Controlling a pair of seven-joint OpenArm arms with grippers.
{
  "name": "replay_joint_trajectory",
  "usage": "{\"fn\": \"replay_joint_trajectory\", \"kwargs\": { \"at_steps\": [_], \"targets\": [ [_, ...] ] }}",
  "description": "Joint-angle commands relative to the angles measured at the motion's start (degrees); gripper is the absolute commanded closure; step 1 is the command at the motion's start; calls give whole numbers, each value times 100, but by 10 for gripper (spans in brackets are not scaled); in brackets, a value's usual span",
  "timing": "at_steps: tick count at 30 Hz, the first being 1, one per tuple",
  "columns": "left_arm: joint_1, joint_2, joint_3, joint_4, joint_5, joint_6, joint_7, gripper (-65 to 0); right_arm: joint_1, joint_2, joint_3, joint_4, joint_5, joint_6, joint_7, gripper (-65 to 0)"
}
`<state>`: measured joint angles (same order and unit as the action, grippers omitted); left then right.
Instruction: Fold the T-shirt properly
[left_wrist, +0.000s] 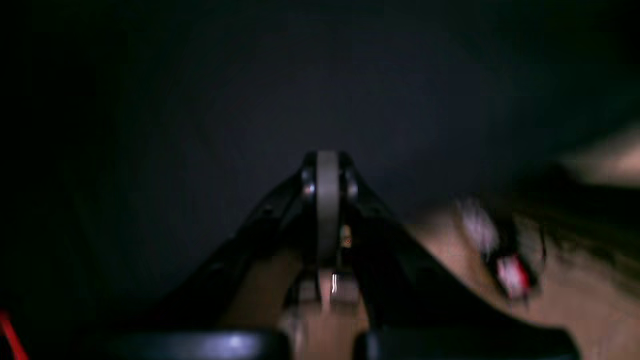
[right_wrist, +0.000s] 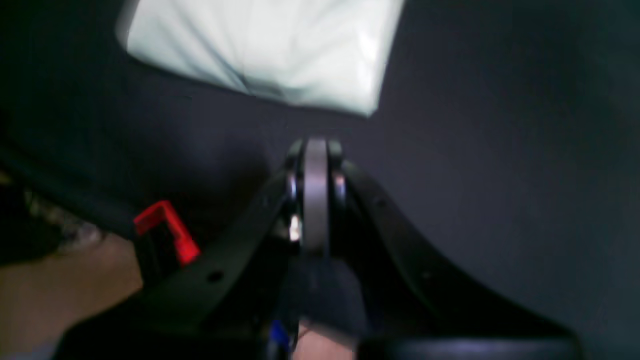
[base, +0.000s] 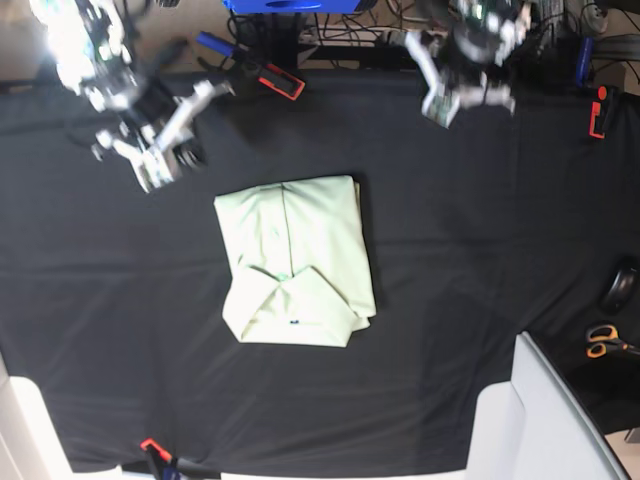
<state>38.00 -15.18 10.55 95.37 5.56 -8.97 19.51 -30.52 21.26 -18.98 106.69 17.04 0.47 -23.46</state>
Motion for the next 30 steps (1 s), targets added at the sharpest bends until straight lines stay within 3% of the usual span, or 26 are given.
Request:
{"fn": "replay_joint_trajectory", "kwargs": {
  "at_steps": [1, 6, 9, 12, 16, 21, 26, 30],
  "targets": [
    [187, -25, -110, 120, 37, 66, -144, 0, -249, 50, 13, 227, 33, -104, 127, -7],
    [864, -42, -74, -82, -42, 66, -127, 0, -1260, -55, -67, 350, 68, -772, -14, -7],
    [934, -34, 189, -627, -42, 66, -135, 0, -1708, -389, -163, 174, 59, -895, -375, -7],
    [925, -25, 444, -1067, -60, 75, -144, 0, -1884, -583, -163, -256, 50, -895, -375, -7],
    [732, 1, 840, -1665, -60, 84, -135, 0, -1497, -767, -172, -1716, 50, -887, -375, -7],
    [-15, 626, 849, -3265, -68, 93, -153, 0, -389, -873, -172, -4089, 50, -878, -278, -7],
    [-1554, 1390, 840, -6210, -68, 93, -320, 0, 1035, -908, -190, -7069, 41, -781, 883, -10],
    [-2565, 1593, 409, -8460, -376, 84, -1885, 0, 1958, -961, -726, -9496, 41, 353, 2518, -13]
  ]
}}
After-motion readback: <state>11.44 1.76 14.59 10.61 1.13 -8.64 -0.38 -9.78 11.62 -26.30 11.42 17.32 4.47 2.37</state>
